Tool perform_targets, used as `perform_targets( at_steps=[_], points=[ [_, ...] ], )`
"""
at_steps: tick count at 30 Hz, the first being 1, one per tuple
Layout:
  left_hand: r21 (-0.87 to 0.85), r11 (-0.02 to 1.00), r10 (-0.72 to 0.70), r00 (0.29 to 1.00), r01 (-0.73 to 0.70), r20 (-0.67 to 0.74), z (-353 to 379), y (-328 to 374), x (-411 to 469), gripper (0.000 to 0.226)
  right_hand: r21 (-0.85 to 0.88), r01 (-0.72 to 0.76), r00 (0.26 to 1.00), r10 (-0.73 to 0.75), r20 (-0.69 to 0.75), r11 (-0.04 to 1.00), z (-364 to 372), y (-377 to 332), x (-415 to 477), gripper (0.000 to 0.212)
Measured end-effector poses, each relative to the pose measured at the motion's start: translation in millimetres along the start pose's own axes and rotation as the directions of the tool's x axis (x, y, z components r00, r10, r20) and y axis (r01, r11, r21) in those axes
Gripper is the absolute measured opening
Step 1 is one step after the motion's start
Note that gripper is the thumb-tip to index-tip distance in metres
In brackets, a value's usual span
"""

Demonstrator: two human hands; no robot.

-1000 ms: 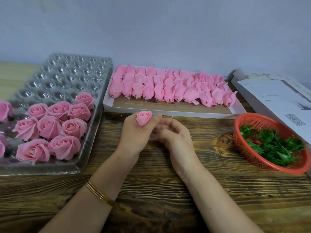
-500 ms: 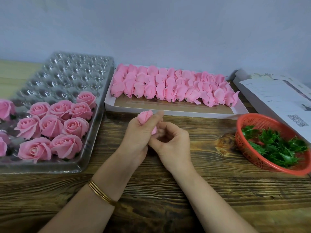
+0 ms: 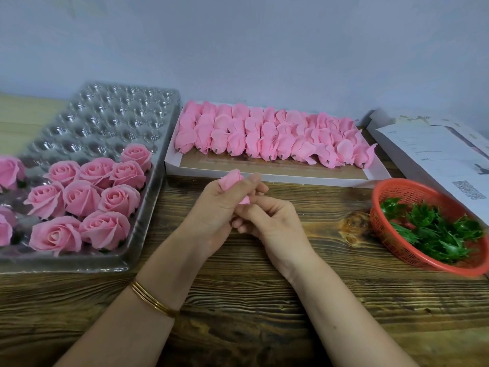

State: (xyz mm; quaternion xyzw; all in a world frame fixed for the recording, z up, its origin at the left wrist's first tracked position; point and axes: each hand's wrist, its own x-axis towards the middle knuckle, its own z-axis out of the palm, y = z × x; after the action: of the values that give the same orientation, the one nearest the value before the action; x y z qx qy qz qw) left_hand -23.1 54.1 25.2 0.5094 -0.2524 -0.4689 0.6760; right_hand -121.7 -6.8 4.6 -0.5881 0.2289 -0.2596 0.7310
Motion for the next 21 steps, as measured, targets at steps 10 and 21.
perform_targets(
  at_steps=[10,21],
  points=[
    [0.003,0.998,0.069,0.978,-0.07,-0.195,3.1,-6.8,3.4,0.017,-0.177,0.135,0.98,-0.158,-0.122,0.975,1.8,2.6,-0.6,0.027],
    [-0.043,0.997,0.059,0.985,-0.067,-0.164,6.8,-4.6,-0.3,0.016,-0.439,0.218,0.937,-0.312,-0.155,0.872,4.1,7.4,-4.0,0.026]
  ],
)
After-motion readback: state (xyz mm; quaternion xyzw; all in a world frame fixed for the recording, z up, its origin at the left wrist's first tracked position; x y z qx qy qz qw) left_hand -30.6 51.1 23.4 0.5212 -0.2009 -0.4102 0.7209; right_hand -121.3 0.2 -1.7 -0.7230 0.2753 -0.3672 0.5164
